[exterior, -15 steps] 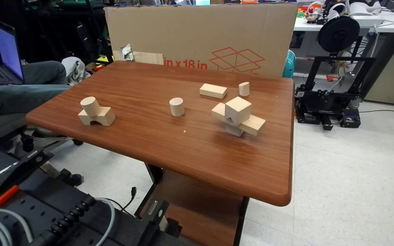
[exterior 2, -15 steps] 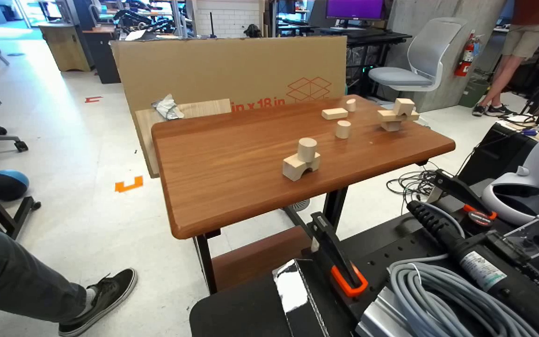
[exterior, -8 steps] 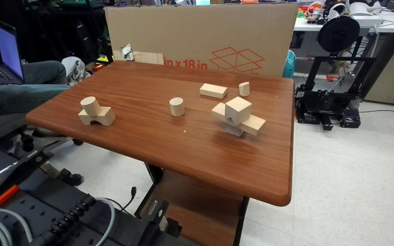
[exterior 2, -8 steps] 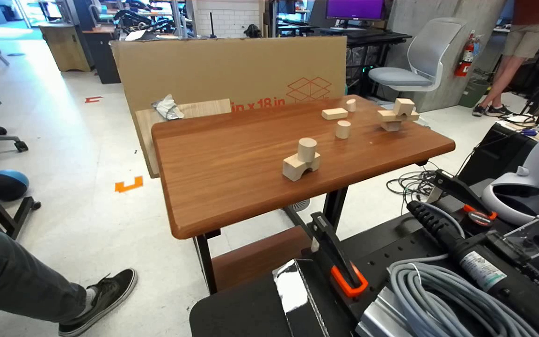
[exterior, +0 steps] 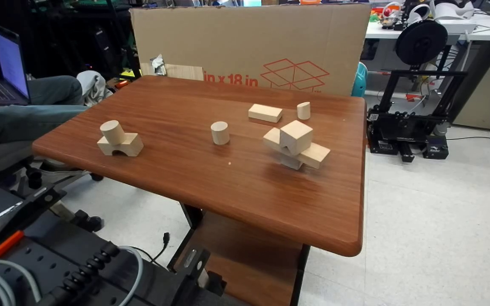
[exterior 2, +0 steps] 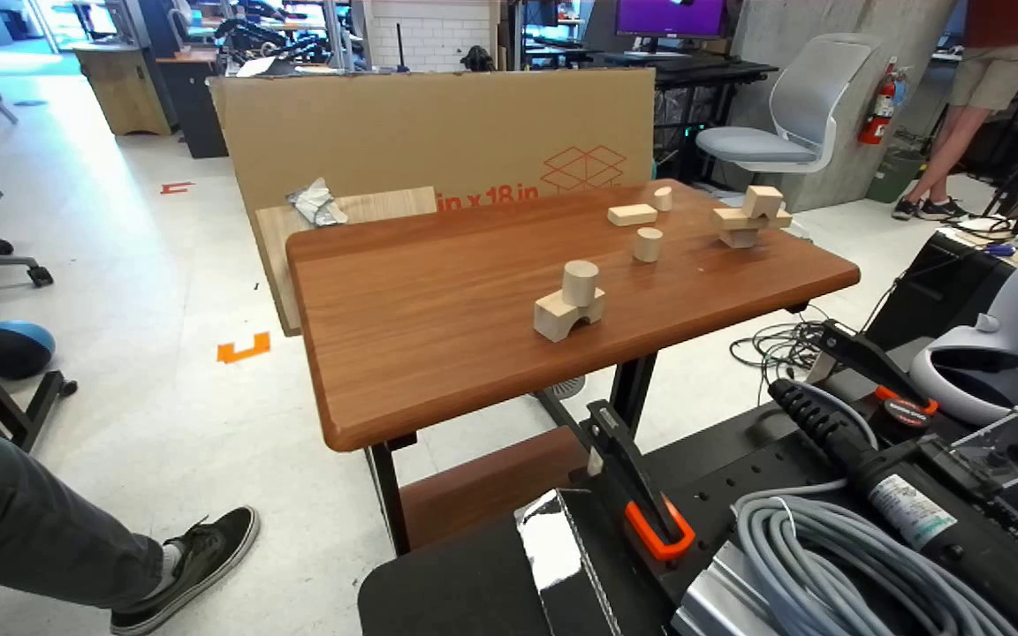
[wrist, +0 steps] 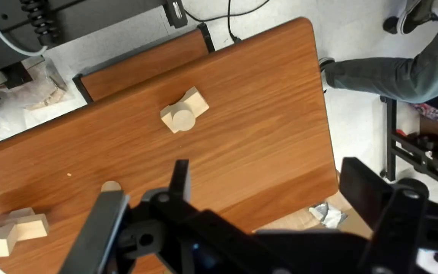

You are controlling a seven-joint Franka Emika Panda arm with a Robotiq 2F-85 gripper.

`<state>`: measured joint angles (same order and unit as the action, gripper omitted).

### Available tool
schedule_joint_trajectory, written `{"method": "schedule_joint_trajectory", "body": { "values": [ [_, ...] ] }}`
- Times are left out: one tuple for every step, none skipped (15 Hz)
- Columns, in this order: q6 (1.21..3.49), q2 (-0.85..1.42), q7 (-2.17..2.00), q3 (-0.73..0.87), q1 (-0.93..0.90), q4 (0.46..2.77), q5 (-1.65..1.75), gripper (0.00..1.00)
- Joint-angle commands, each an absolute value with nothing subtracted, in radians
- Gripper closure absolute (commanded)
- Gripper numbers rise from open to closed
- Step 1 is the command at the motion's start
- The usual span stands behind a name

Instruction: Put a block on the rectangular block

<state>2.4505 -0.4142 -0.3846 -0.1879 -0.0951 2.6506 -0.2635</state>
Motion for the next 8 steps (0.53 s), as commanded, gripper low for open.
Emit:
{"method": "schedule_joint_trajectory", "body": {
  "values": [
    [2.519,-0.313,-0.360,-0.150,-0.054,2.597,-0.228,0.00],
    [2.512,-0.297,-0.348,-0.133,-0.036,2.589,-0.210,0.00],
    [2.508,-0.285,-0.341,-0.123,-0.026,2.580,-0.199,0.00],
    [2.496,-0.285,-0.326,-0.105,-0.011,2.576,-0.183,0.00],
    [2.489,-0.278,-0.309,-0.086,-0.004,2.570,-0.182,0.00],
    [2.493,-0.268,-0.297,-0.072,0.007,2.566,-0.172,0.00],
    [2.493,-0.259,-0.283,-0.059,0.015,2.562,-0.164,0.00],
    [2.497,-0.252,-0.263,-0.046,0.021,2.560,-0.156,0.00]
  ]
}}
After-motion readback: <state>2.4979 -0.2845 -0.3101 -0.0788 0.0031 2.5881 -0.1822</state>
